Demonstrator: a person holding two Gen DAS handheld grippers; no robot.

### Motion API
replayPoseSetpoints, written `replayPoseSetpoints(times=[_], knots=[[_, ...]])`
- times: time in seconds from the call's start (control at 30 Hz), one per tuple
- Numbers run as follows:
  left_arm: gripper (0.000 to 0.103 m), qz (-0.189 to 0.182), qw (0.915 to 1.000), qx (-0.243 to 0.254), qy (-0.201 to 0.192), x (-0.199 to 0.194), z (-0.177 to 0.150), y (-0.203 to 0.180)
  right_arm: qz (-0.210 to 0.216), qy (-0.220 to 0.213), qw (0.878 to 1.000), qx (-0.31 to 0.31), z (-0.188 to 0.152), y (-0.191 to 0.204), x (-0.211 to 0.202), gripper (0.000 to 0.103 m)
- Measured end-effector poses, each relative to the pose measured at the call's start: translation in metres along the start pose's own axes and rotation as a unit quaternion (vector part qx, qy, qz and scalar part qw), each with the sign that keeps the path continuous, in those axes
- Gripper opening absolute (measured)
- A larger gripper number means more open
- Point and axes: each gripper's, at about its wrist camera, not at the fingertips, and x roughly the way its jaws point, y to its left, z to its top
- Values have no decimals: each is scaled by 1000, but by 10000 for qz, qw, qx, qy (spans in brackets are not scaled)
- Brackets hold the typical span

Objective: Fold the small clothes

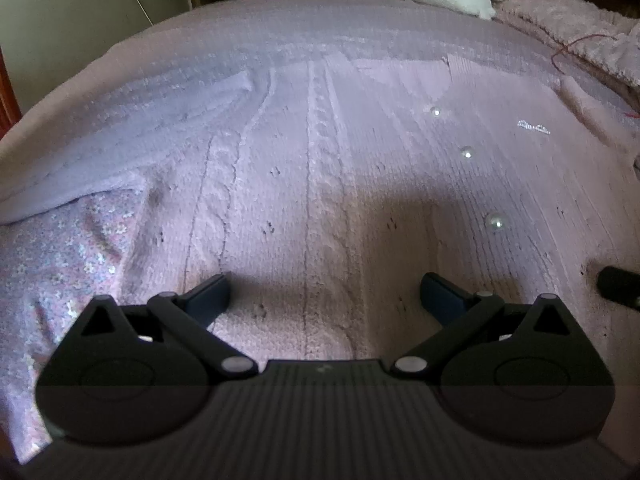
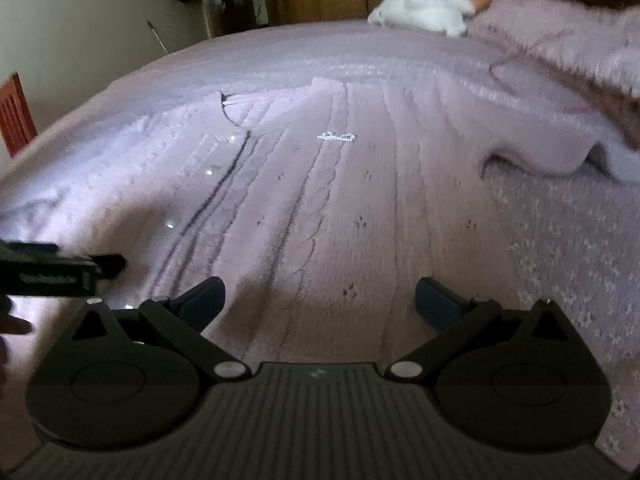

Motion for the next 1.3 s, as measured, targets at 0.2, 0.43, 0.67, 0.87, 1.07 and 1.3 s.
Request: replayPoseSetpoints(times=[0.2, 0.43, 0.67, 0.87, 1.07, 1.3], knots=[[103, -20, 9998, 53, 201, -2, 4, 1, 478, 293, 9953, 790, 13, -38, -21, 103], [103, -103, 9989, -79, 447, -10, 10, 6, 150, 150, 9907, 1341, 30, -102, -45, 103], [103, -78, 9977, -137, 661, -6, 14, 7, -364, 1, 9800, 1958, 47, -189, -56, 103], [103, 122, 9976, -67, 673, 2, 14, 3, -833, -150, 9669, 2406, 65, -257, -44, 103], [103, 186, 9976, -68, 662, 4, 13, 2, -1301, -292, 9583, 2526, 81, -297, -30, 103], [103, 163, 9972, -76, 720, 7, 15, 3, -1672, -563, 9519, 2507, 95, -323, -8, 103]])
